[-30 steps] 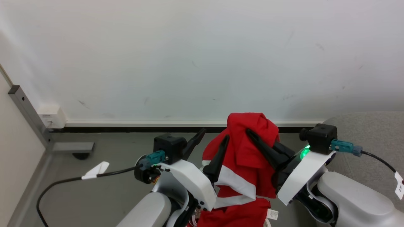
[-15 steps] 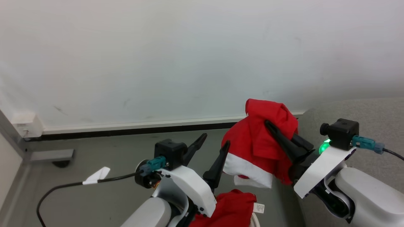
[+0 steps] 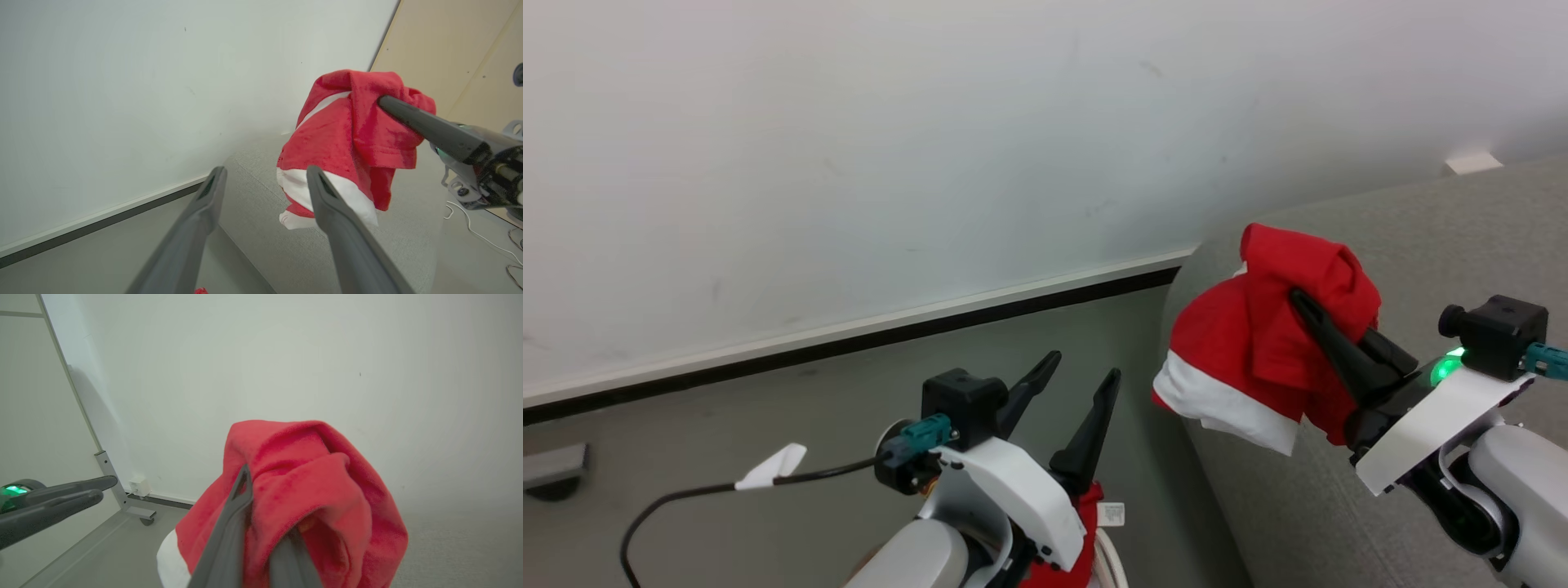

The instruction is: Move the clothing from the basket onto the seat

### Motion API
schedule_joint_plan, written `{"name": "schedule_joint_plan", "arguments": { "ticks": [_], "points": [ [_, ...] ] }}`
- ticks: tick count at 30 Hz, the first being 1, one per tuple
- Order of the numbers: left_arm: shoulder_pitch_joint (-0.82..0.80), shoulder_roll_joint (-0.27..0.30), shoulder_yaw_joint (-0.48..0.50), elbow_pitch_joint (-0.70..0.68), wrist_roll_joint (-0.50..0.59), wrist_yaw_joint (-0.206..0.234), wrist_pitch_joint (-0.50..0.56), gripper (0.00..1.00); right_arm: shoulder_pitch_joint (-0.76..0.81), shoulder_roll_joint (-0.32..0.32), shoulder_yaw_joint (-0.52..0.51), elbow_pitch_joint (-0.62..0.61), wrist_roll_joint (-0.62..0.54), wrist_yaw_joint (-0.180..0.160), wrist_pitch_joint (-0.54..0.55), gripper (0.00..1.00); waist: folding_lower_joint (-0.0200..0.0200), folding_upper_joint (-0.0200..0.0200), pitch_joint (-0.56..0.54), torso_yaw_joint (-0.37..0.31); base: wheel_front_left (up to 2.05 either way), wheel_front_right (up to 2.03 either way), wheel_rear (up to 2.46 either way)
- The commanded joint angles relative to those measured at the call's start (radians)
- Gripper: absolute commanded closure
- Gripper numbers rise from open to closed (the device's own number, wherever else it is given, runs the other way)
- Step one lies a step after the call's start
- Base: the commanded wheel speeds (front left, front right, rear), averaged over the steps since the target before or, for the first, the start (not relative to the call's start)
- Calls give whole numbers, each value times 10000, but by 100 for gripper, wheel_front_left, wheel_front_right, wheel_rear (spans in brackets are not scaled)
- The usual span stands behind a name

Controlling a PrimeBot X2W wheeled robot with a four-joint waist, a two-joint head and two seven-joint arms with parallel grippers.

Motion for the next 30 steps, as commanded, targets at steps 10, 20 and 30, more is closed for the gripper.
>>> {"name": "schedule_joint_plan", "arguments": {
  "ticks": [10,20,30],
  "points": [
    [-87,-18,-176,-35,-69,-45,-33,0,487,-511,-701,-329,-233,-21,-57,100,0,0,534,-1463,0,0,0],
    [-1181,218,-696,-625,623,-360,591,0,258,-350,-2814,712,-1155,-22,-54,100,0,0,2716,-976,0,0,0],
    [-3081,563,-1080,-1913,1376,-1063,1390,0,-1753,-674,-5862,2456,-2455,-23,-47,100,0,0,6323,197,0,0,0]
  ]
}}
